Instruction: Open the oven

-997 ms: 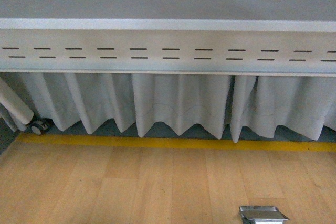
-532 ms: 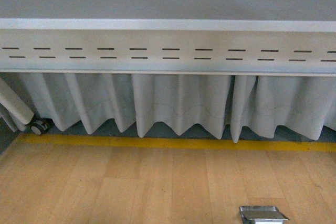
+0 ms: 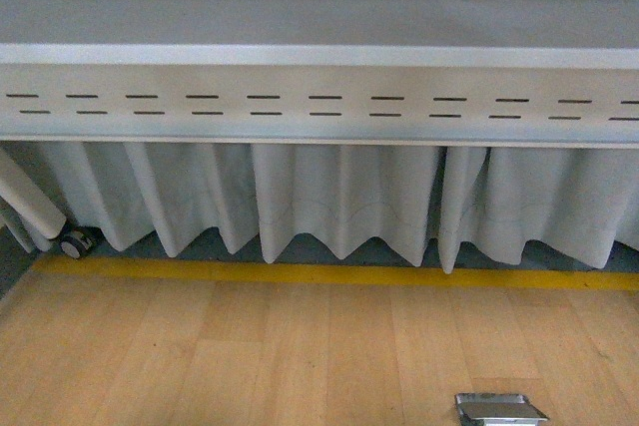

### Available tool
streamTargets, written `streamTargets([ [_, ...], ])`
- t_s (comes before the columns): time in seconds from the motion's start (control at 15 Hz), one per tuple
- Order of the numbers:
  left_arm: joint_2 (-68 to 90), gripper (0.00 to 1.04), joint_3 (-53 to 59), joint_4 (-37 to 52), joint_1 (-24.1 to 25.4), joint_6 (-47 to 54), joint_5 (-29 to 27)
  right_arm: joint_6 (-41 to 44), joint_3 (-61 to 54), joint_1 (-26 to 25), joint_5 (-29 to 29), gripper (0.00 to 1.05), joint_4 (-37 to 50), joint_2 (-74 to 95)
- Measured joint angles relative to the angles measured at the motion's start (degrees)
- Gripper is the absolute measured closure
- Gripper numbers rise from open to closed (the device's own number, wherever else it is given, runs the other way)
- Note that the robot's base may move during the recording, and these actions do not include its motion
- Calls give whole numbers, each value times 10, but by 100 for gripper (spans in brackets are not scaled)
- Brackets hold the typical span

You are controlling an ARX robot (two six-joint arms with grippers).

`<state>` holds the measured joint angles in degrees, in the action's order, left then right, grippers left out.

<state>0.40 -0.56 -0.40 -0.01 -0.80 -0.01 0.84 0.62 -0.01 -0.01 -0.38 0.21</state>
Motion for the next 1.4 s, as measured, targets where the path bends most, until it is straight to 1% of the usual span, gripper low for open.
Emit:
streamTargets([
  [1.4, 0, 7, 0, 3, 0, 2, 0, 0, 0, 0, 0, 6, 3, 0],
])
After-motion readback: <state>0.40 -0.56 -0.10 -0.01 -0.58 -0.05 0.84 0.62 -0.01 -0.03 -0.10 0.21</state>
